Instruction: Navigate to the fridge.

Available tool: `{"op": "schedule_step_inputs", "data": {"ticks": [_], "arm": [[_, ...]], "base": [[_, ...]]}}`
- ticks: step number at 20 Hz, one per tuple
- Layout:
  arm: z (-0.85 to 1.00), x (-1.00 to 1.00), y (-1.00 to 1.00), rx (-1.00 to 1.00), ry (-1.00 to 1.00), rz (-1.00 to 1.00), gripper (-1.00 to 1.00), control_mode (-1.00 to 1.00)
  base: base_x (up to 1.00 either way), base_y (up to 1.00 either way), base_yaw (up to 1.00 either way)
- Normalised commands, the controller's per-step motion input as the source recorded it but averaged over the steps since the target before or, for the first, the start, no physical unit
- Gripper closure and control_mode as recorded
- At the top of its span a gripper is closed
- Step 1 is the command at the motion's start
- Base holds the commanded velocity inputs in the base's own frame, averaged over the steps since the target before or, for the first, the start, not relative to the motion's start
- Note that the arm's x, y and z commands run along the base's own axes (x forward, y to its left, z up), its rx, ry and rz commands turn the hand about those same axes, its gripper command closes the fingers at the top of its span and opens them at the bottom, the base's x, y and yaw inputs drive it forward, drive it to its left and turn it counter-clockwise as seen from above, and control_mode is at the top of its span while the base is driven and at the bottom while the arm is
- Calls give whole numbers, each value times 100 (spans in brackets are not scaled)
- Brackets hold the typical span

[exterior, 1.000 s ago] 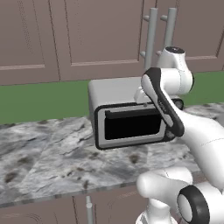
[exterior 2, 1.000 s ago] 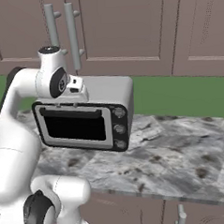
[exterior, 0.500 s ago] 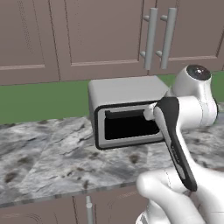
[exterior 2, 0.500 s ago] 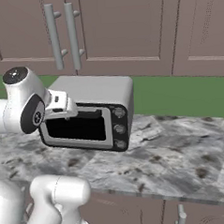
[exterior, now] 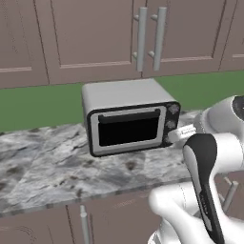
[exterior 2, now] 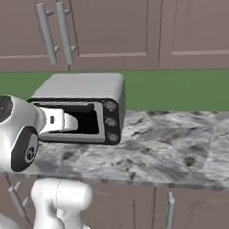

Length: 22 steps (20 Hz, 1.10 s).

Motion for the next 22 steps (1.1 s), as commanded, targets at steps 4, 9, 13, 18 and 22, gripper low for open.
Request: {"op": "schedule_step_inputs", "data": {"ticks": [4, 9, 13, 18, 22], "arm": [[0, 0, 0, 0, 0, 0, -100, 100], [0, 0, 0, 0, 0, 0, -100, 100], [0, 0, 0, 0, 0, 0, -100, 100], [0, 0, 0, 0, 0, 0, -100, 100], [0, 0, 0, 0, 0, 0, -100, 100]], "base": [[-27, -50, -62], [-1, -2, -89], [0, 0, -99], [0, -8, -91], [3, -17, -85]]}}
